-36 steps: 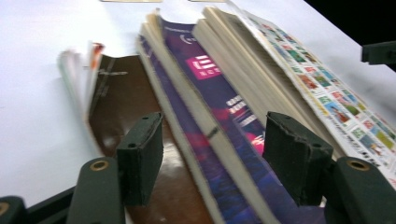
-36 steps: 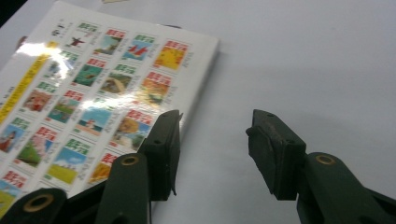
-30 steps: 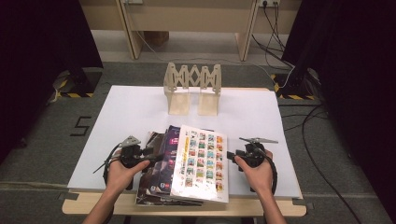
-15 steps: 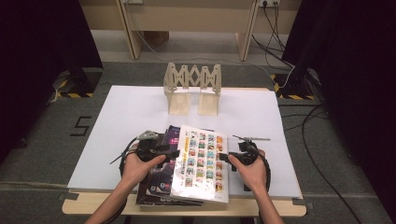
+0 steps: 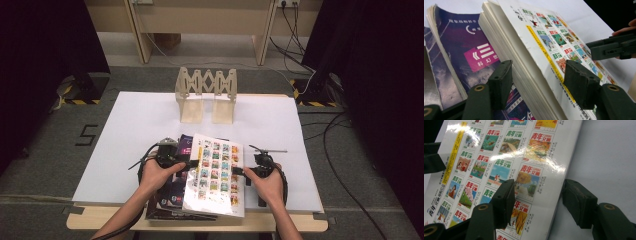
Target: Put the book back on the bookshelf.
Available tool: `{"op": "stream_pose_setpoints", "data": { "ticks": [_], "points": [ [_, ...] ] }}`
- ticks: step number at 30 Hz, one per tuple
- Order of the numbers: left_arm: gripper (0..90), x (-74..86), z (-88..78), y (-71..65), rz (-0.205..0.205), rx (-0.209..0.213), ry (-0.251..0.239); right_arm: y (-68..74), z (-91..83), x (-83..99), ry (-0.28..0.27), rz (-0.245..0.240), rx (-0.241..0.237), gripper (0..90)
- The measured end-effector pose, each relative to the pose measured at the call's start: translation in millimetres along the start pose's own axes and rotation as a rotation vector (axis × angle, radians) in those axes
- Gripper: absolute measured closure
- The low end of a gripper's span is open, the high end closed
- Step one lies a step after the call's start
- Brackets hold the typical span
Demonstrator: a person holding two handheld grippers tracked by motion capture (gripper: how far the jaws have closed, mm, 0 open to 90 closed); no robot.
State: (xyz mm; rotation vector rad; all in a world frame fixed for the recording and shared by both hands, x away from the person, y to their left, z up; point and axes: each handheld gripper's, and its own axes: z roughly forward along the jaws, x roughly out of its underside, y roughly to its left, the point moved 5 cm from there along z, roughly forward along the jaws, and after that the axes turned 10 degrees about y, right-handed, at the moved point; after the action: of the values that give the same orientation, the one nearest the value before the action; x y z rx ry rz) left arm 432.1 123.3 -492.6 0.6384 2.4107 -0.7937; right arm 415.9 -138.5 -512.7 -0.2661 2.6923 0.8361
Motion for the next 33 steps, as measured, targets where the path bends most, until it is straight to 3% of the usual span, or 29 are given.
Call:
{"op": "stream_pose_setpoints", "data": {
  "ticks": [3, 5, 8, 11, 17, 22, 27, 32, 33],
  "points": [
    [41.1, 0.7, 0.4, 0.5, -0.012, 0.005, 0.005, 2.6, -0.1, 0.3, -0.007, 0.023, 0.018, 45.9],
    [42.8, 2.0, 0.3, 2.3, -0.021, -0.008, 0.016, 8.6, -2.3, -0.7, -0.021, 0.010, 0.044, 53.7],
    [44.2, 4.9, -3.1, 8.5, -0.057, -0.023, 0.022, 13.1, -2.3, -1.1, -0.017, -0.003, 0.046, 54.9],
    [45.5, 6.8, -7.7, 13.0, -0.097, -0.016, 0.015, 19.1, 0.2, -0.5, -0.013, -0.008, 0.042, 55.0],
    [54.4, 9.0, -18.0, 16.8, -0.158, -0.051, -0.036, 28.6, 3.5, 3.6, -0.007, -0.009, 0.010, 58.4],
    [58.1, 3.4, -30.9, 4.6, -0.189, 0.043, -0.112, 28.9, 4.0, 3.2, -0.005, -0.004, 0.011, 58.4],
    [59.4, 13.9, -25.9, -1.8, -0.195, 0.092, -0.046, 26.4, 3.8, 2.4, 0.006, 0.005, -0.025, 57.0],
    [70.7, 21.9, -22.7, 0.9, -0.209, 0.117, -0.039, 26.5, 5.3, 1.2, 0.015, -0.009, -0.024, 53.0],
    [75.4, 21.7, -23.7, 1.7, -0.211, 0.126, -0.037, 23.7, 6.1, -2.7, 0.024, -0.009, -0.050, 51.9]
  ]
}}
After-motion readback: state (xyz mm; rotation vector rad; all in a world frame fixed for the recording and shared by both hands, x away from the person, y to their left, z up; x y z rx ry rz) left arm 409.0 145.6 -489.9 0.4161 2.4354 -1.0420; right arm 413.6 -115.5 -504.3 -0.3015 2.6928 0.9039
